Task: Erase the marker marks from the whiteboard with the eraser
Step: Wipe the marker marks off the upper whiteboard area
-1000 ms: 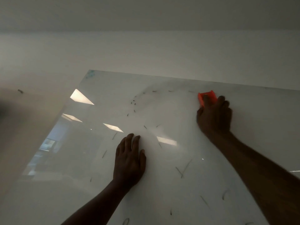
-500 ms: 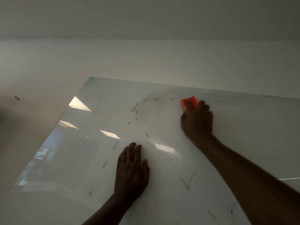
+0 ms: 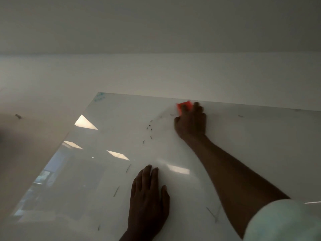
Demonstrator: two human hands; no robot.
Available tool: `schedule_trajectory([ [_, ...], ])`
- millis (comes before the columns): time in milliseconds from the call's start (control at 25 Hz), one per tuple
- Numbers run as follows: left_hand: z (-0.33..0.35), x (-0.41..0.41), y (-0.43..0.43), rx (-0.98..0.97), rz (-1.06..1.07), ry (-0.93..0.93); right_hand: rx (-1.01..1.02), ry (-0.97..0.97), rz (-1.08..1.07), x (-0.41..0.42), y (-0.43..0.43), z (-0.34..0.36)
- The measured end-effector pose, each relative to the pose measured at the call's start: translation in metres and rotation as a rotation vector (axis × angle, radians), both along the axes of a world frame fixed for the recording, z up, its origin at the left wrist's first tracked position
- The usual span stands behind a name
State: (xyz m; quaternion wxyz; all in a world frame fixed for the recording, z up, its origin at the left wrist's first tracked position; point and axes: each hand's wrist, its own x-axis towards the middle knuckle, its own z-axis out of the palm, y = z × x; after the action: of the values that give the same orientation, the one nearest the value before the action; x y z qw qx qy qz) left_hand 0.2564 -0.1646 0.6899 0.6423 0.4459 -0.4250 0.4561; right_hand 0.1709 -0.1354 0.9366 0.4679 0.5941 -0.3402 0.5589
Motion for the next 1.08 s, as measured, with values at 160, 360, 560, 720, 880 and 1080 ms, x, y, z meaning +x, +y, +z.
schedule_trajectory([
  [160,0.001,-0.001,0.002,-0.012,0.031,0.012,-0.017,0.655,-0.070,0.053,-0.008,-0.057],
  [360,0.000,0.002,-0.002,-0.068,0.012,-0.013,-0.054,0.191,-0.152,-0.019,-0.004,0.035],
  [560,0.001,0.001,-0.001,-0.024,0.024,0.001,0.019,0.564,0.004,0.063,-0.009,-0.061],
  [720,-0.001,-0.002,0.000,-0.042,0.000,-0.003,0.034,0.880,-0.093,0.021,-0.005,-0.038],
  [880,-0.001,0.001,0.001,-0.018,0.007,-0.013,-0.083,0.152,-0.112,-0.023,-0.009,0.004],
  [1080,-0.004,0.018,0.014,0.086,-0.064,-0.120,-0.101,0.444,-0.062,0.016,-0.015,-0.090],
])
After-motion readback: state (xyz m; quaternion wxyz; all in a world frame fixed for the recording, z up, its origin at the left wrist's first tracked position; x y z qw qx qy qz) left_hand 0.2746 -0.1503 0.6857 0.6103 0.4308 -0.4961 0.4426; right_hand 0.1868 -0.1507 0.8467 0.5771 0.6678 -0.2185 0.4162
